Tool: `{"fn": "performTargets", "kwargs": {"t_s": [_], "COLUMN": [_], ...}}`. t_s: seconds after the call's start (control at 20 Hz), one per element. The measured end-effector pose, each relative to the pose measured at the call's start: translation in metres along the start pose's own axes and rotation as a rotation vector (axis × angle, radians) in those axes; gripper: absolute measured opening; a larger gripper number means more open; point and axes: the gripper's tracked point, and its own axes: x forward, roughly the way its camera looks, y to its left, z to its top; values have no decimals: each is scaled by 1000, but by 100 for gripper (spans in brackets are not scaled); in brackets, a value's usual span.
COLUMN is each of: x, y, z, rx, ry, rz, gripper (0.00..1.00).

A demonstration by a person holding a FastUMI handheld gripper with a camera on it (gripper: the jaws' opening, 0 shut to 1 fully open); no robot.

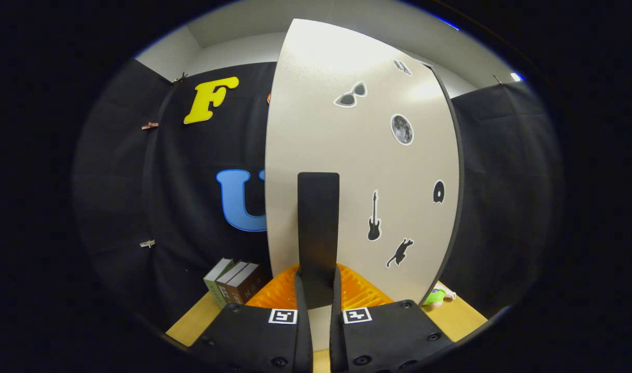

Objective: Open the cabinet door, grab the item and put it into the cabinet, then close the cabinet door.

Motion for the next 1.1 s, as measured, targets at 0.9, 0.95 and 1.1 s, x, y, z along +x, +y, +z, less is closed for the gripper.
{"fn": "performTargets", "kwargs": {"t_s": [0.9, 0.95, 1.1], "x": [-85, -87, -95], "y": [-88, -96, -117], "z": [6, 5, 5], "rx": [16, 22, 23], "ry": [-24, -26, -30], "rz": [194, 209, 241], "gripper": [16, 16, 16]}}
